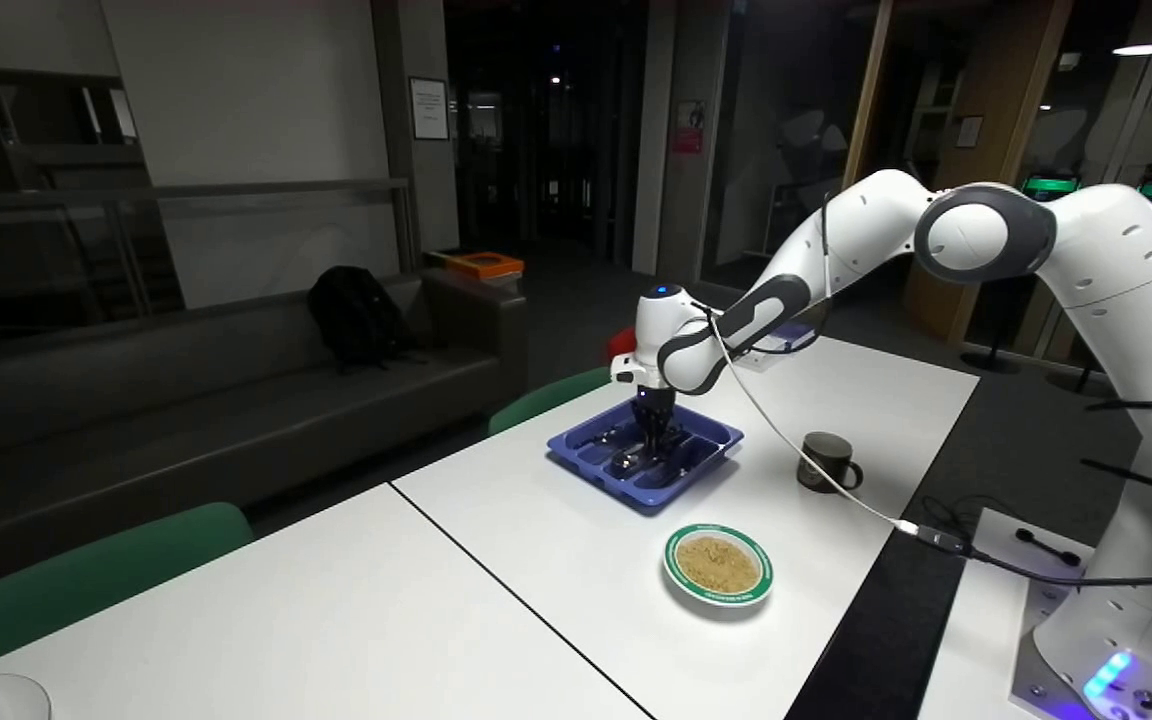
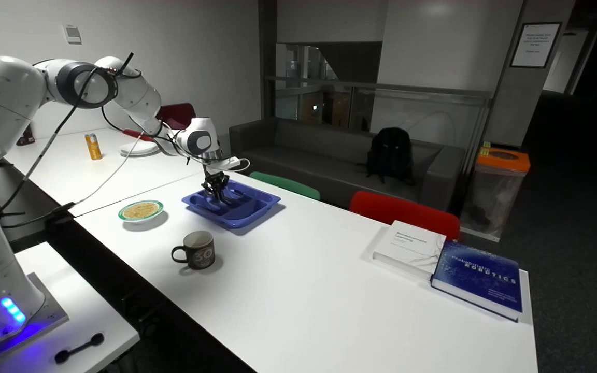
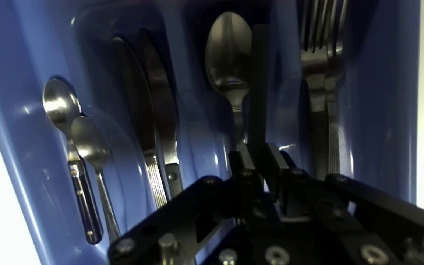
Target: Pick up a silver spoon from the blue tray, stir the contents in the bowl using the spoon, place the spoon back on the tray
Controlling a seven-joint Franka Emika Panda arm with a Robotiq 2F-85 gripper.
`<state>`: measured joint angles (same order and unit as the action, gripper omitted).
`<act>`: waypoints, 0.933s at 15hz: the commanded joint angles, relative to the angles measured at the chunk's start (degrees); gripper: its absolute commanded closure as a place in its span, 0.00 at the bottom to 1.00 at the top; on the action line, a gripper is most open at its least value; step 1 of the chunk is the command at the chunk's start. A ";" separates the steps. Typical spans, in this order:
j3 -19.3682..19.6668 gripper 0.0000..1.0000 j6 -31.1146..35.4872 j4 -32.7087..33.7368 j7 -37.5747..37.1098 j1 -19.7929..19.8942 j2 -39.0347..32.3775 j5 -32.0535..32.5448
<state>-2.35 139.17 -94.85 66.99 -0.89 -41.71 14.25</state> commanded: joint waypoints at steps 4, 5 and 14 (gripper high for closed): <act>0.44 0.97 -2.00 5.28 -1.76 -0.45 -3.21 1.78; 0.47 0.97 -2.08 5.62 -1.78 -0.48 -3.43 1.83; 0.19 0.97 -2.28 5.42 -1.15 -0.15 -3.23 1.91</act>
<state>-2.35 139.01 -91.12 66.99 -0.89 -44.61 14.86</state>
